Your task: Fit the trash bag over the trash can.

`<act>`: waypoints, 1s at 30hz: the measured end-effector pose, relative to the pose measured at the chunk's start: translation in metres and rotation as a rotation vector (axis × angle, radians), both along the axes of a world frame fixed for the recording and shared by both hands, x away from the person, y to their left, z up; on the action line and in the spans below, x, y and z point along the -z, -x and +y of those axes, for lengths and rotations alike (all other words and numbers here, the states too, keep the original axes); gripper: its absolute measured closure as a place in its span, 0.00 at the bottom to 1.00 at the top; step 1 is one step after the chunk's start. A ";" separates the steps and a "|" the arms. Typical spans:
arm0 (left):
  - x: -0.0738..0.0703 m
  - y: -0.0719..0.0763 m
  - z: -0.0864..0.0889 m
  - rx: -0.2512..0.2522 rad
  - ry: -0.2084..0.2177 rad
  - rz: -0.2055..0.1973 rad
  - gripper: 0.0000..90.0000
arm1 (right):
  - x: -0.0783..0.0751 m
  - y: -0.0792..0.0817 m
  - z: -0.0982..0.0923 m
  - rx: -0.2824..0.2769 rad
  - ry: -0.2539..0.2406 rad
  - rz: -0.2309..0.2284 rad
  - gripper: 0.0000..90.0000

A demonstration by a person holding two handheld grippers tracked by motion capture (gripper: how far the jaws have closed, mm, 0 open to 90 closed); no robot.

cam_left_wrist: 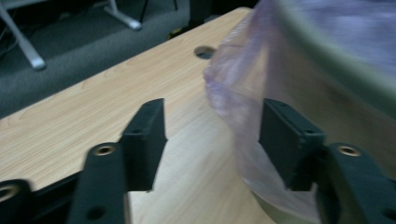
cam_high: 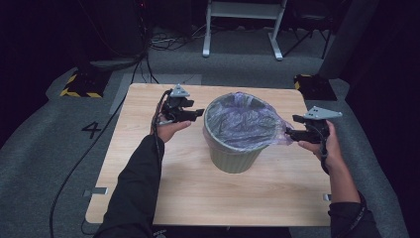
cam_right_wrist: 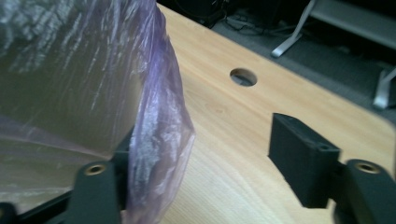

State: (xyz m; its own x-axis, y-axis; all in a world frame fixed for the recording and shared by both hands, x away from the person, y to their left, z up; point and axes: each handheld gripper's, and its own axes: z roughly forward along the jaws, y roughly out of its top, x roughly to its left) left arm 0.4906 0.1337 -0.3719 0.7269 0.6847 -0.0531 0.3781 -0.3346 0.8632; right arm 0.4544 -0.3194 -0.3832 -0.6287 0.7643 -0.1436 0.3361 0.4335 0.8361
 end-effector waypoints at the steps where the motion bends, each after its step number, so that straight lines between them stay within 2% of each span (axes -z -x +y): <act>1: -0.002 0.011 0.003 0.026 0.018 -0.016 0.39 | -0.003 0.003 -0.001 0.009 0.005 -0.020 0.33; 2: -0.002 0.028 0.006 0.075 0.046 -0.017 0.30 | -0.008 0.008 -0.002 0.026 0.012 -0.054 0.32; 4: 0.003 0.048 0.005 0.127 0.057 -0.030 0.23 | -0.011 0.011 -0.001 0.046 0.019 -0.077 0.32; 5: 0.003 0.048 0.005 0.127 0.057 -0.030 0.22 | -0.011 0.011 -0.001 0.046 0.019 -0.077 0.32; 6: 0.007 0.061 0.001 0.138 0.034 -0.036 0.20 | -0.013 0.013 0.004 0.064 0.061 -0.095 0.31; 8: 0.012 0.078 -0.006 0.167 0.014 -0.053 0.19 | -0.014 0.014 0.006 0.067 0.072 -0.098 0.31; 9: 0.015 0.085 -0.010 0.186 0.014 -0.048 0.19 | -0.014 0.014 0.008 0.063 0.082 -0.097 0.31; 10: 0.019 0.098 -0.016 0.200 0.000 -0.064 0.18 | -0.014 0.017 0.012 0.052 0.099 -0.105 0.31; 13: 0.023 0.106 -0.020 0.207 0.004 -0.081 0.18 | -0.015 0.020 0.015 0.050 0.107 -0.112 0.31; 14: 0.024 0.109 -0.022 0.218 -0.001 -0.082 0.18 | -0.016 0.025 0.015 0.037 0.100 -0.119 0.31; 15: 0.026 0.112 -0.027 0.215 -0.027 -0.100 0.18 | -0.017 0.027 0.015 0.034 0.105 -0.122 0.31; 17: 0.026 0.113 -0.029 0.211 -0.038 -0.107 0.21 | -0.017 0.030 0.015 0.030 0.108 -0.122 0.31; 18: 0.025 0.113 -0.030 0.209 -0.041 -0.124 0.25 | -0.018 0.032 0.015 0.019 0.115 -0.123 0.31; 19: 0.024 0.114 -0.031 0.201 -0.040 -0.136 0.37 | -0.017 0.035 0.016 0.007 0.127 -0.128 0.34; 20: 0.024 0.113 -0.031 0.203 -0.045 -0.143 0.50 | -0.016 0.038 0.016 -0.008 0.132 -0.131 0.42; 21: 0.024 0.112 -0.032 0.212 -0.054 -0.151 0.59 | -0.015 0.039 0.016 -0.031 0.121 -0.114 0.53; 22: 0.024 0.111 -0.032 0.213 -0.056 -0.161 0.73 | -0.013 0.041 0.016 -0.060 0.111 -0.089 0.62; 23: 0.025 0.111 -0.032 0.210 -0.058 -0.166 0.81 | -0.012 0.041 0.017 -0.069 0.110 -0.082 0.67; 24: 0.026 0.110 -0.033 0.207 -0.057 -0.173 0.96 | -0.008 0.043 0.019 -0.085 0.115 -0.069 0.78; 26: 0.028 0.109 -0.033 0.206 -0.059 -0.182 1.00 | -0.005 0.043 0.019 -0.084 0.100 -0.059 0.82; 27: 0.028 0.108 -0.032 0.205 -0.058 -0.178 1.00 | 0.001 0.044 0.020 -0.097 0.066 -0.038 0.90; 29: 0.031 0.106 -0.032 0.211 -0.073 -0.171 1.00 | 0.004 0.044 0.020 -0.103 0.064 -0.033 0.91; 30: 0.033 0.105 -0.033 0.219 -0.078 -0.166 1.00 | 0.012 0.046 0.020 -0.104 0.057 -0.017 0.95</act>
